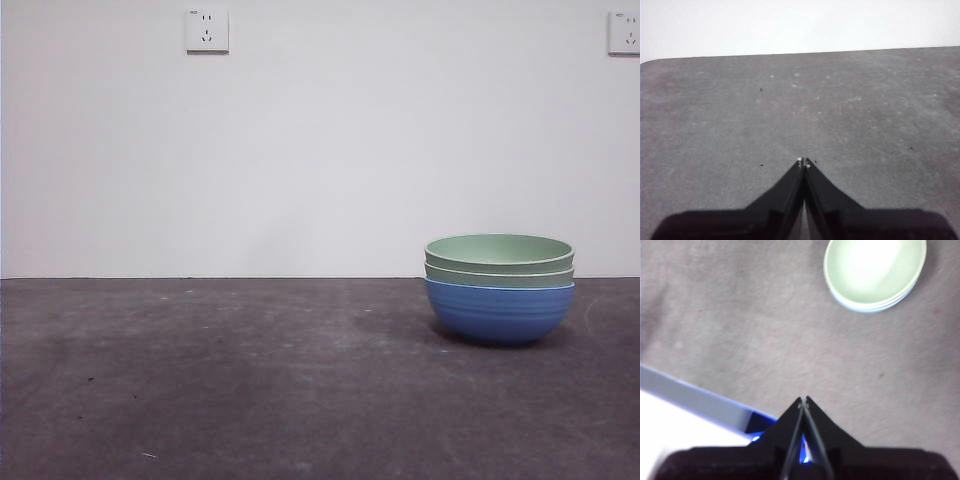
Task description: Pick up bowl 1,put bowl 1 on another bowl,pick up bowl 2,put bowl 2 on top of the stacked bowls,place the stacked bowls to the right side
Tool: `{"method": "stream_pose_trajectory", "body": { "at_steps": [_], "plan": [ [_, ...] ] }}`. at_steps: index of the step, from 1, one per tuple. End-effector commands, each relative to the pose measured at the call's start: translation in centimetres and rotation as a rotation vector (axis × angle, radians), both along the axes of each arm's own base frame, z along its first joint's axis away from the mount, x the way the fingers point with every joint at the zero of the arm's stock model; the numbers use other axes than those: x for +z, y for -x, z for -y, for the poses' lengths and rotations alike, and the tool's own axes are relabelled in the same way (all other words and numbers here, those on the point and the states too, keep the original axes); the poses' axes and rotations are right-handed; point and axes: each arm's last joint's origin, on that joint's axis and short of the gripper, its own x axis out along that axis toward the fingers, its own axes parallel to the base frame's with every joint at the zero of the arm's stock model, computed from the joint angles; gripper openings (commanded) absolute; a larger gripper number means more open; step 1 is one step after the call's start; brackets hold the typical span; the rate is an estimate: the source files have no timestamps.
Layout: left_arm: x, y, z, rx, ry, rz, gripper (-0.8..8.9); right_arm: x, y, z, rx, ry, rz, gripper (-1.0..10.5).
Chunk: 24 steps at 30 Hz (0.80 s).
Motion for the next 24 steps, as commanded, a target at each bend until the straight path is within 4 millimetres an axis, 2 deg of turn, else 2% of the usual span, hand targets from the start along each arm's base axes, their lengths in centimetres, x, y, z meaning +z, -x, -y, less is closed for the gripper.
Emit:
{"method": "stream_pose_trajectory", "body": {
  "at_steps": [1, 5, 7, 9, 12, 17, 24],
  "plan": [
    [-0.4, -0.1, 0.0, 0.007, 0.006, -0.009, -0.03, 1.0, 0.5, 1.1, -0.025, 0.018, 0.165, 0.0],
    [-0.4, 0.0, 0.0, 0.006, 0.006, -0.013, -0.03, 3.1, 2.4, 2.4, -0.043, -0.082, 0.459, 0.0],
    [-0.4, 0.0, 0.0, 0.006, 0.006, -0.013, -0.03, 3.1, 3.6, 3.0, -0.054, -0.105, 0.567, 0.0],
    [-0.4, 0.0, 0.0, 0.007, 0.006, -0.013, -0.03, 2.1, 4.4, 3.6, -0.094, -0.083, 0.664, 0.0],
    [-0.4, 0.0, 0.0, 0.007, 0.006, -0.013, -0.03, -0.4, 5.2, 4.1, -0.132, -0.057, 0.786, 0.0],
    [-0.4, 0.0, 0.0, 0.007, 0.006, -0.013, -0.03, -6.1, 5.3, 4.4, -0.157, -0.06, 0.956, 0.0],
    [-0.4, 0.0, 0.0, 0.006, 0.006, -0.013, -0.03, -14.2, 4.9, 4.5, -0.234, -0.079, 1.016, 0.0]
  ]
}}
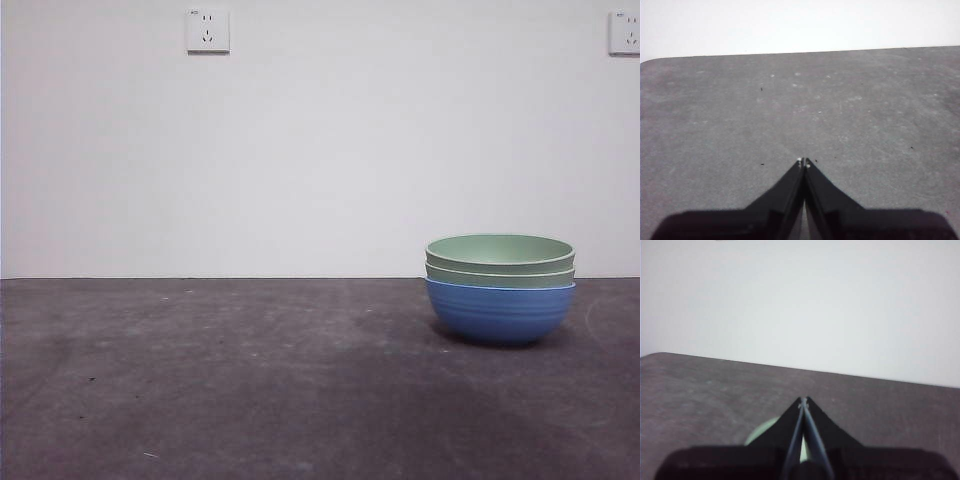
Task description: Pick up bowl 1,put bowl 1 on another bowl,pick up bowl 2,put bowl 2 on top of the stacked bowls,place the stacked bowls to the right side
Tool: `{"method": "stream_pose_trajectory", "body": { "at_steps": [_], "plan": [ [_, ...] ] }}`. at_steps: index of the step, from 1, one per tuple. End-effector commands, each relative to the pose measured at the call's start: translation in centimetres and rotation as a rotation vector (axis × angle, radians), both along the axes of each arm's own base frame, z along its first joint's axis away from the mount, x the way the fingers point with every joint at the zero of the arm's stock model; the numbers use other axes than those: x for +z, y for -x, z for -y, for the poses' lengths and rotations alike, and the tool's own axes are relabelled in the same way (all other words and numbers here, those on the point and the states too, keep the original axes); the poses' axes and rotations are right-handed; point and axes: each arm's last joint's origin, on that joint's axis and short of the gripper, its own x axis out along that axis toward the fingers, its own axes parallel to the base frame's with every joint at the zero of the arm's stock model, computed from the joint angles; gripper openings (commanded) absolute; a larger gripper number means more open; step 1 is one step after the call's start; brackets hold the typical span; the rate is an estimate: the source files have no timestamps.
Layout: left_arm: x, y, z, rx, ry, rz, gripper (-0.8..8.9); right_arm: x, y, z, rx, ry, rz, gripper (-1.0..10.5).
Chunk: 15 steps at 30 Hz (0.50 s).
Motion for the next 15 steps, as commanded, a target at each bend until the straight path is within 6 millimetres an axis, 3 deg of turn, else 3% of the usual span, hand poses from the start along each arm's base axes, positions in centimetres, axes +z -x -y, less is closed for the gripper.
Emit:
{"method": "stream_pose_trajectory", "body": {
  "at_steps": [1, 7, 15],
  "plan": [
    [-0.4, -0.1, 0.0, 0.006, 0.006, -0.011, -0.03, -3.1, -0.3, 0.2, -0.057, -0.043, -0.03, 0.0],
    [-0.4, -0.1, 0.0, 0.006, 0.006, -0.011, -0.03, -7.9, -0.5, 0.5, -0.162, -0.104, -0.093, 0.0],
    [-0.4, -0.1, 0.0, 0.006, 0.006, -0.011, -0.03, -11.7, -0.9, 0.4, -0.155, -0.151, -0.171, 0.0]
  ]
}}
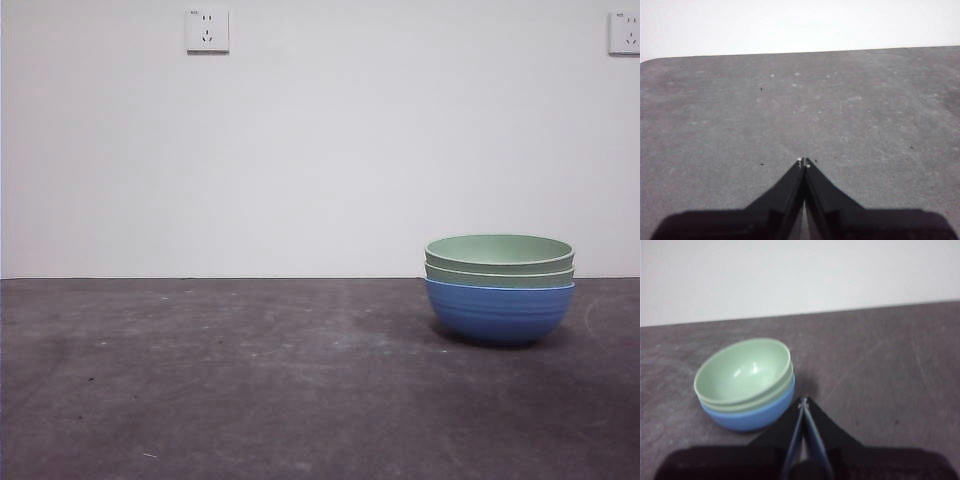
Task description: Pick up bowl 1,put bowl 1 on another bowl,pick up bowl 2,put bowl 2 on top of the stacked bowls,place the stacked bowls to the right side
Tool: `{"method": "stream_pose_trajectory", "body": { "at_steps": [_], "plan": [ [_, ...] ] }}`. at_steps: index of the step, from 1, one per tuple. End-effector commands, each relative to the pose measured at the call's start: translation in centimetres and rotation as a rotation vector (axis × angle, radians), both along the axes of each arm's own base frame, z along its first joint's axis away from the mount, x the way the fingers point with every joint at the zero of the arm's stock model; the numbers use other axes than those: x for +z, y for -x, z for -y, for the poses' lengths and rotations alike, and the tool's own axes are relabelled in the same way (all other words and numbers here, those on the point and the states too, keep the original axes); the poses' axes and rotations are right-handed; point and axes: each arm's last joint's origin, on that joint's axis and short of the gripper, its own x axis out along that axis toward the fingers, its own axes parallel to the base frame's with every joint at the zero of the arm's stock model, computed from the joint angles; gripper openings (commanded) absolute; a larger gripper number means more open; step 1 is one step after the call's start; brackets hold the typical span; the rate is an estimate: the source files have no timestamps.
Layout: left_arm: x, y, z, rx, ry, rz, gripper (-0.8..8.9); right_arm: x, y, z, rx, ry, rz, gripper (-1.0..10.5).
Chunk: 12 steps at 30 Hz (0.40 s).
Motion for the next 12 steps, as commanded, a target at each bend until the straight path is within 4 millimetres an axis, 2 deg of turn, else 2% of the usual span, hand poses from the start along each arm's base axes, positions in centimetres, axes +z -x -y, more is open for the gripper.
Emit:
{"method": "stream_pose_trajectory", "body": {
  "at_steps": [1, 5, 12],
  "plan": [
    [-0.4, -0.1, 0.0, 0.006, 0.006, -0.011, -0.03, -1.1, -0.2, -0.1, 0.0, -0.042, -0.027, 0.0],
    [-0.4, -0.1, 0.0, 0.006, 0.006, -0.011, -0.03, -2.1, -0.2, -0.1, 0.007, -0.045, -0.085, 0.0],
    [-0.4, -0.1, 0.0, 0.006, 0.006, -0.011, -0.03, -2.1, -0.2, -0.2, 0.006, -0.118, -0.093, 0.0]
  ]
}}
